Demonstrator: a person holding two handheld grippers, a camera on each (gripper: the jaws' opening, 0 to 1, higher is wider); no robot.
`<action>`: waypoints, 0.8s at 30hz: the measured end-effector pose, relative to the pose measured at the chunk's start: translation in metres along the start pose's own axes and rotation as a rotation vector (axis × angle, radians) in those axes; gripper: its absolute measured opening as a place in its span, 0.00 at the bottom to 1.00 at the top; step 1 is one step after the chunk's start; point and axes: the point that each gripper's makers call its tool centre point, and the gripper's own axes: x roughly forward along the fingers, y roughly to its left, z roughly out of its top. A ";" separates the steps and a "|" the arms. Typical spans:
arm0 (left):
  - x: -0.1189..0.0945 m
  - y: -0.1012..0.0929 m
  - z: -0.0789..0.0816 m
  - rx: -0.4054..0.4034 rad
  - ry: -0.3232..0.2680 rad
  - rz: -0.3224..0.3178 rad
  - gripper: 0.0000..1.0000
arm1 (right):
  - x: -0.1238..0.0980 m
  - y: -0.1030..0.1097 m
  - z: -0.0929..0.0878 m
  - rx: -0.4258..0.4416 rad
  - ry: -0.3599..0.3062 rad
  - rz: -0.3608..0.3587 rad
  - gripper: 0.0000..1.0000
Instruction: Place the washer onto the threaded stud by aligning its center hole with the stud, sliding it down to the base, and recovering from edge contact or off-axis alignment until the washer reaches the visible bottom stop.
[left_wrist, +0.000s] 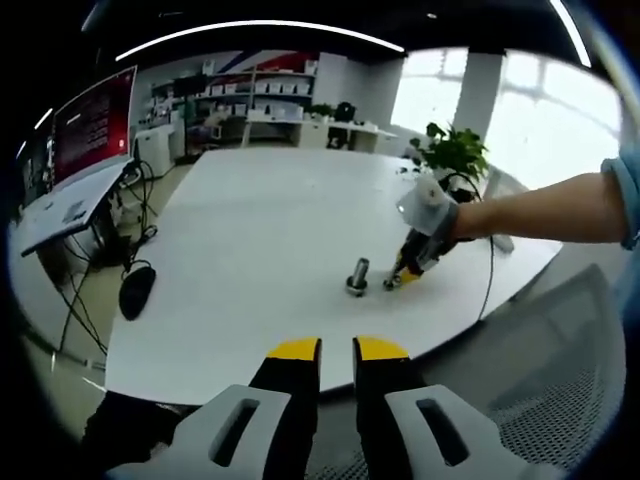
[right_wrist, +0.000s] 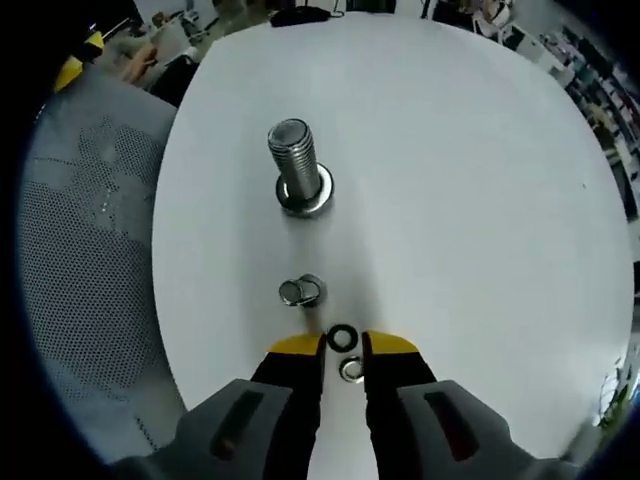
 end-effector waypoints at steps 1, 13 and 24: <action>0.000 0.001 0.000 -0.003 -0.002 0.004 0.10 | 0.000 -0.001 0.001 0.001 -0.001 -0.004 0.14; 0.000 0.001 -0.002 -0.003 0.009 0.005 0.10 | -0.017 0.001 0.009 0.030 -0.058 0.004 0.14; 0.000 0.001 -0.001 0.004 0.006 0.006 0.09 | -0.053 0.003 0.021 0.002 -0.112 0.004 0.14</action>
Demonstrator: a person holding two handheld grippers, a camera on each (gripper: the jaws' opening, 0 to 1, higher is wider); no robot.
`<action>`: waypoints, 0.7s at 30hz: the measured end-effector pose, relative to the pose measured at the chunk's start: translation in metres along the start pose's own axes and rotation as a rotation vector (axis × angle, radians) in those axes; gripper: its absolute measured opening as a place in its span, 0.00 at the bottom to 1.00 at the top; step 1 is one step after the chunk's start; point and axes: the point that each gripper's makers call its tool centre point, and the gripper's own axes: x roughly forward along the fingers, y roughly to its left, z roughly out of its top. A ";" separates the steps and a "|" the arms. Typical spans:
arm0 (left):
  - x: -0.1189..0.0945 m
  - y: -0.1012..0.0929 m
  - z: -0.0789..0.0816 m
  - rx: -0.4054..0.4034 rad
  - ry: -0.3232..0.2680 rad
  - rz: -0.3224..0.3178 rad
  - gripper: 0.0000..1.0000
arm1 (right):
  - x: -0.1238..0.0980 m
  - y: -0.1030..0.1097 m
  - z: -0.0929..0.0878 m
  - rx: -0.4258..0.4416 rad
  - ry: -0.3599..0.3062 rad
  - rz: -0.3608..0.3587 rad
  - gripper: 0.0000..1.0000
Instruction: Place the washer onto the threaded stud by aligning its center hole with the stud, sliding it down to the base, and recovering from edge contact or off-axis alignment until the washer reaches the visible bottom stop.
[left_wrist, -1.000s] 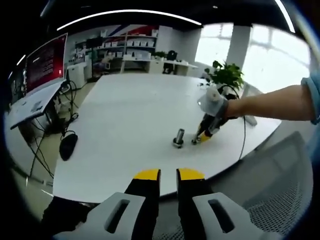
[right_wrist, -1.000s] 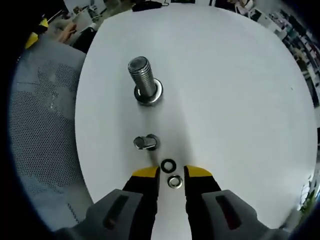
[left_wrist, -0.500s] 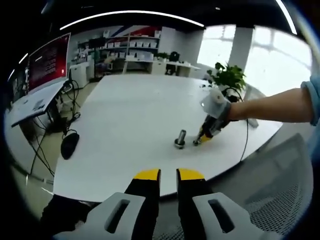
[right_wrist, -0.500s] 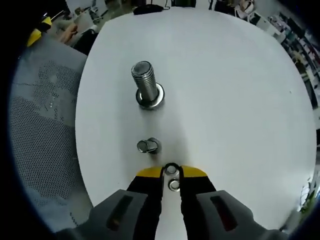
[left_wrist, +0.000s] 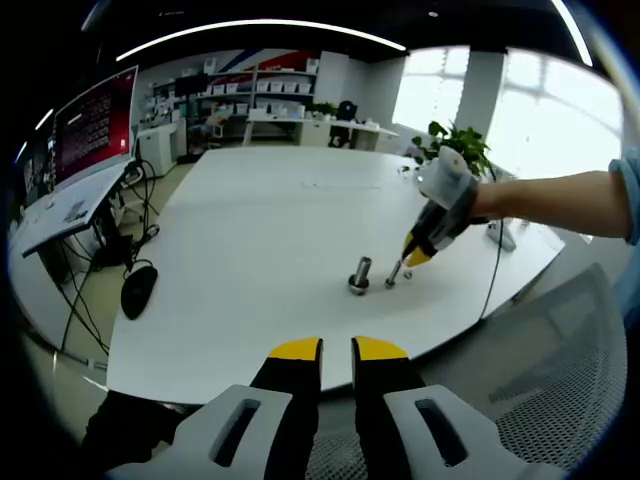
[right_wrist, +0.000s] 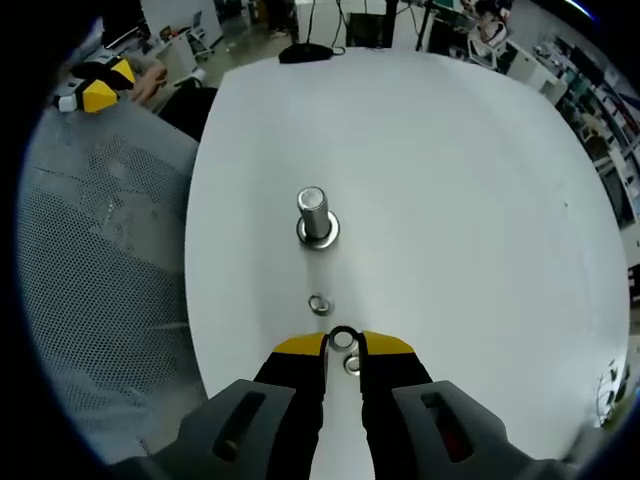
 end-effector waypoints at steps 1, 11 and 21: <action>0.000 0.000 0.000 0.000 0.000 0.000 0.09 | -0.001 0.000 0.001 0.000 -0.002 0.001 0.14; 0.000 0.000 0.000 0.002 -0.002 -0.001 0.09 | -0.013 0.009 0.019 -0.044 -0.016 0.027 0.14; 0.000 -0.001 0.000 0.004 -0.001 -0.008 0.09 | -0.003 0.015 0.024 -0.067 0.013 0.046 0.14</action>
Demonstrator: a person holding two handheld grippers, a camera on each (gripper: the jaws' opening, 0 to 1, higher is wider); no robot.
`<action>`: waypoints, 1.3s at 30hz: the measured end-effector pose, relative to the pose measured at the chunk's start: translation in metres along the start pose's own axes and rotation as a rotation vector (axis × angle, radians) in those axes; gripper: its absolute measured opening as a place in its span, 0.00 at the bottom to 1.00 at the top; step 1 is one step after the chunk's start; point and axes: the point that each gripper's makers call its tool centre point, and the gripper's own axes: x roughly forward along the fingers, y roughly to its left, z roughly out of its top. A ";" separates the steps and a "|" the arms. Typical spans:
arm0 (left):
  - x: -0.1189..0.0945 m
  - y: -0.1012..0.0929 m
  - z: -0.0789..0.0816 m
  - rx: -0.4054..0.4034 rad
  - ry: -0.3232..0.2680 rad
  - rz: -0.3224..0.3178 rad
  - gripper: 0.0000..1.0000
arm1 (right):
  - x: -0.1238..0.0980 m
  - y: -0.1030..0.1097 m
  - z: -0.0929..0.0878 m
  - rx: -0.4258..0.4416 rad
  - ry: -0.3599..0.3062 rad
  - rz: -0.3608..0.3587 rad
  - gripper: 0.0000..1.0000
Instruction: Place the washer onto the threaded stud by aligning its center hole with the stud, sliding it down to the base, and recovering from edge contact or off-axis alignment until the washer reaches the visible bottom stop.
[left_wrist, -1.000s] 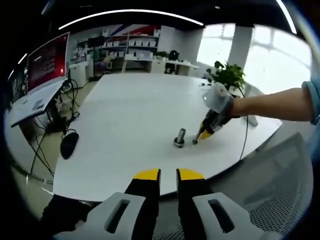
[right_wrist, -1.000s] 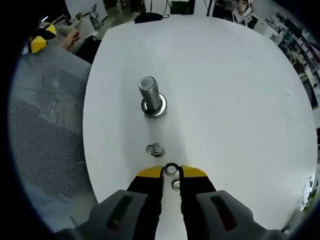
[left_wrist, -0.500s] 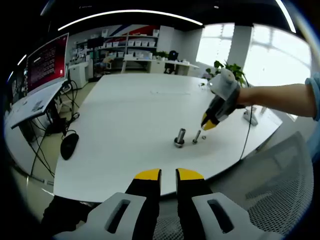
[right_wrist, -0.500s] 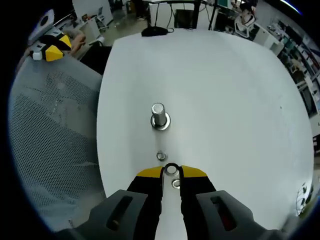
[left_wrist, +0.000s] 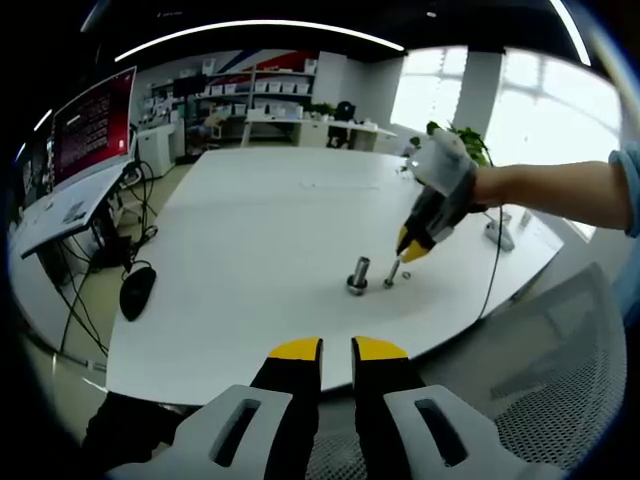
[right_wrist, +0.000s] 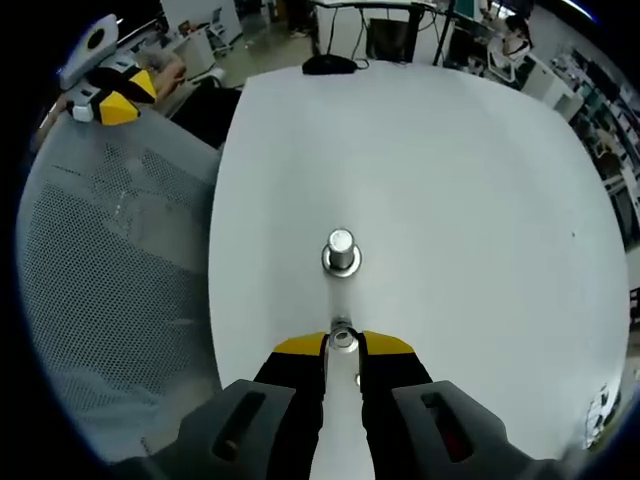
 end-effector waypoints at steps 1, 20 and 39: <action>0.000 0.000 0.000 0.000 0.000 0.000 0.09 | 0.001 0.000 0.000 -0.002 0.006 -0.003 0.14; 0.000 0.000 0.002 -0.009 -0.011 -0.001 0.09 | 0.026 0.001 -0.008 -0.024 0.074 0.008 0.14; 0.000 0.001 0.001 -0.011 -0.010 0.009 0.09 | 0.053 0.004 -0.017 -0.056 0.121 0.036 0.16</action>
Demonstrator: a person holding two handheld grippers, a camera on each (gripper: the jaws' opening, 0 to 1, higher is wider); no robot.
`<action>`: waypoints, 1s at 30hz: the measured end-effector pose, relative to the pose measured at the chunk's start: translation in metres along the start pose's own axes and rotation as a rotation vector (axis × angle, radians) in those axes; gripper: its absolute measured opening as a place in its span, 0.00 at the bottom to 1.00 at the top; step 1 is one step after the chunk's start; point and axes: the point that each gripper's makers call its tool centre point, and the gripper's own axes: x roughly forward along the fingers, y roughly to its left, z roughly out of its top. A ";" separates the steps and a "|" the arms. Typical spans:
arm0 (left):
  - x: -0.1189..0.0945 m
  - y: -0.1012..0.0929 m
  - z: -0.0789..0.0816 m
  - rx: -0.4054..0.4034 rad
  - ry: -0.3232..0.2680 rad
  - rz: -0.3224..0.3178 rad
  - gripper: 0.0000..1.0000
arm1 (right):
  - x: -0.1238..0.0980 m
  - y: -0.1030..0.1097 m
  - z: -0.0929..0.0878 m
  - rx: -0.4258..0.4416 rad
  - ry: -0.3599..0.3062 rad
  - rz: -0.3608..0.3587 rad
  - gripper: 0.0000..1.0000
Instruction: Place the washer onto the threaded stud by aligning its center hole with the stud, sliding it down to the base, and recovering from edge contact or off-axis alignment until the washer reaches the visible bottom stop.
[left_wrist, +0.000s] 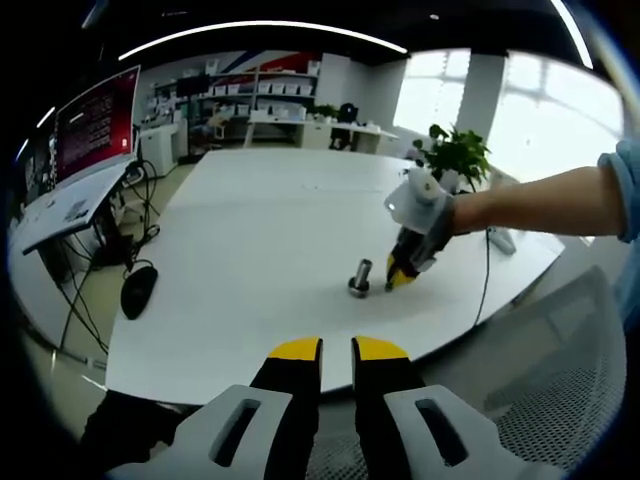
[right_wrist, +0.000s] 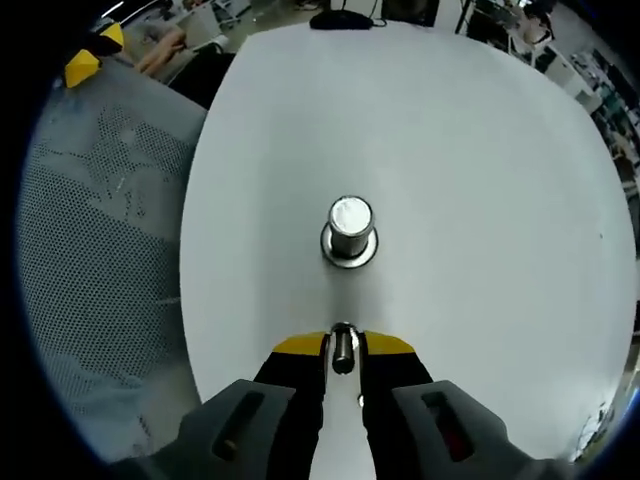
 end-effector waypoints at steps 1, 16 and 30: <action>0.000 0.000 0.000 -0.001 0.000 0.000 0.09 | 0.000 0.001 0.000 0.001 -0.001 0.002 0.20; 0.000 0.000 0.000 -0.002 -0.001 0.000 0.09 | -0.011 -0.010 -0.040 0.093 -0.003 -0.038 0.27; 0.000 0.000 -0.001 -0.001 0.005 -0.001 0.09 | -0.007 -0.025 -0.061 0.156 0.005 -0.082 0.25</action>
